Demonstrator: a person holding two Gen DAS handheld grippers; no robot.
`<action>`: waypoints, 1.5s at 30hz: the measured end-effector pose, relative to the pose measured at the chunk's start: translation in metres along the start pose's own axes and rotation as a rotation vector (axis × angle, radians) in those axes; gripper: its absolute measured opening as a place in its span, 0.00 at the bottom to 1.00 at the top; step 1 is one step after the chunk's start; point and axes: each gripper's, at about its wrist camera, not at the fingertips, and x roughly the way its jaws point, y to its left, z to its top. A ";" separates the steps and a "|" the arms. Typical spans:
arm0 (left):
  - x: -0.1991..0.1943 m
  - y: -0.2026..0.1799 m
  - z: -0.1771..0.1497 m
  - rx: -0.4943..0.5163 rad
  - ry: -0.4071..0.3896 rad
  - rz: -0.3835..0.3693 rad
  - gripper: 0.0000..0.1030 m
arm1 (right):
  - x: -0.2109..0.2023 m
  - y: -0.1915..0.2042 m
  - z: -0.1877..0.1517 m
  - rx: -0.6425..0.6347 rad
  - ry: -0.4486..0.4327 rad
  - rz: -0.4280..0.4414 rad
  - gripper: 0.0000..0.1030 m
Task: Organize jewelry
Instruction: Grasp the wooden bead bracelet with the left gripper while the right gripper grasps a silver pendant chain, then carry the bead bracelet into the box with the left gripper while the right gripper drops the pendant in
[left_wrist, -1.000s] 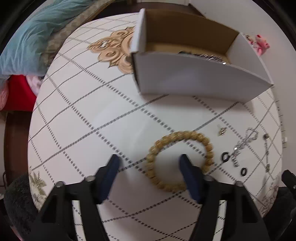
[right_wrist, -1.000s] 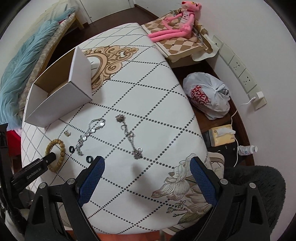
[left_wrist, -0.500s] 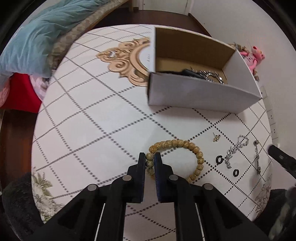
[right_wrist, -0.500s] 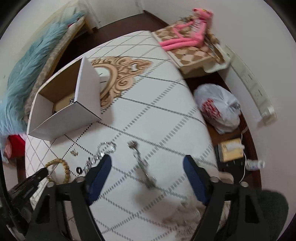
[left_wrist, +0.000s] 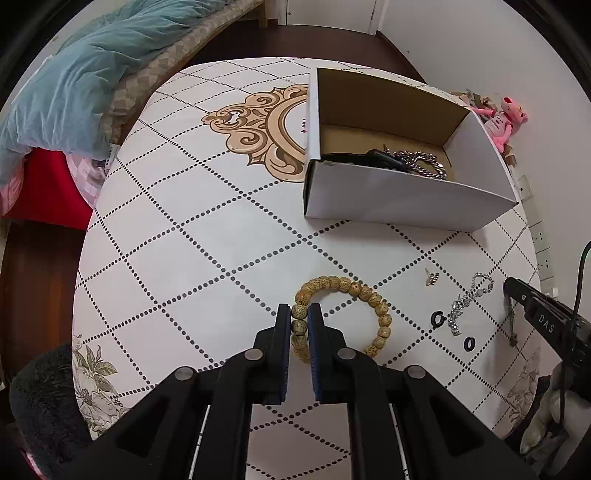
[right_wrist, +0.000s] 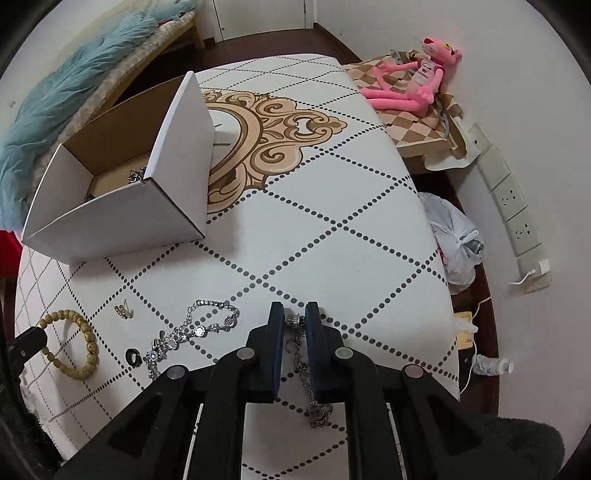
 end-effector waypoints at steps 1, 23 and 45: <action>-0.001 -0.001 0.000 0.000 -0.002 -0.002 0.06 | -0.001 -0.001 -0.001 0.006 0.001 0.007 0.11; -0.127 -0.018 0.065 0.045 -0.207 -0.223 0.06 | -0.165 0.023 0.057 -0.021 -0.202 0.347 0.11; -0.023 -0.031 0.180 0.107 -0.034 -0.195 0.06 | -0.032 0.077 0.148 -0.028 -0.063 0.278 0.11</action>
